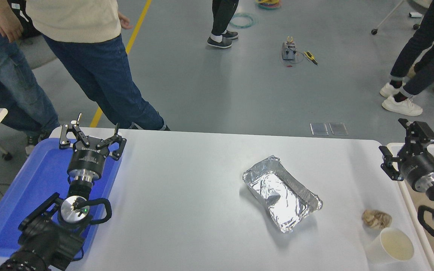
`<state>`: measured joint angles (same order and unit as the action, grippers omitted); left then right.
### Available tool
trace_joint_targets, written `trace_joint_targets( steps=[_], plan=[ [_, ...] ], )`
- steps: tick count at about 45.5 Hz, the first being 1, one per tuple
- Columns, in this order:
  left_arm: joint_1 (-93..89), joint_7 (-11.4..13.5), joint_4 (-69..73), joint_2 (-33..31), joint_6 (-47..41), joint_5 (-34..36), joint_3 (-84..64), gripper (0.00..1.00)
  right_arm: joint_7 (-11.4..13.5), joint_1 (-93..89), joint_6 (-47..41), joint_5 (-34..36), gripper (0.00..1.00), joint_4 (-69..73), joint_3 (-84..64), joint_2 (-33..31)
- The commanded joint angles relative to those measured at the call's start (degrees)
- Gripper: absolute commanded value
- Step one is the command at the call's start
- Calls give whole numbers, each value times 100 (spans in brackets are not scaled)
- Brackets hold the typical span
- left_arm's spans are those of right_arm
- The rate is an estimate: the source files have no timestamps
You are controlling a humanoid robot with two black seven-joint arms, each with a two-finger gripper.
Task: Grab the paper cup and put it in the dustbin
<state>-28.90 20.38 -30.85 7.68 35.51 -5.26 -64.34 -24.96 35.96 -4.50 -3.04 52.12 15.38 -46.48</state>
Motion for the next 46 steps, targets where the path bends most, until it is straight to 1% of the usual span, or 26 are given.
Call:
trace_joint_targets(
  steps=[1,8,14,20,25,31,33,34,42,46],
  plan=[
    [-2,-8,0,-4,0,8,0,100,0,1887,-244,164,100,131,-3346,-739],
    [-2,-8,0,-4,0,8,0,100,0,2995,-841,164,100,193,-4973,-854],
    [-2,-8,-9,-4,0,8,0,100,0,3909,-1755,155,100,219,-6159,-819],
    [-2,-8,-9,-4,0,8,0,100,0,4717,-2573,146,100,219,-7197,-590],
    [-2,-17,-9,-4,0,8,9,100,0,5368,-2951,41,100,219,-8093,-257],
    [-2,-8,0,-4,0,8,9,100,0,6054,-3312,-389,100,456,-8955,191],
    [-2,-17,-9,-4,0,8,0,100,0,6265,-3382,-635,100,588,-9166,315],
    [-2,-17,-9,-4,0,8,0,100,0,6553,-3487,-958,100,745,-9358,428],
    [-2,-8,0,-4,0,8,0,100,0,7223,-4050,-1637,100,1124,-9685,807],
    [-2,-8,0,-4,0,8,0,100,0,7645,-4050,-2006,100,1160,-9922,939]
  ],
)
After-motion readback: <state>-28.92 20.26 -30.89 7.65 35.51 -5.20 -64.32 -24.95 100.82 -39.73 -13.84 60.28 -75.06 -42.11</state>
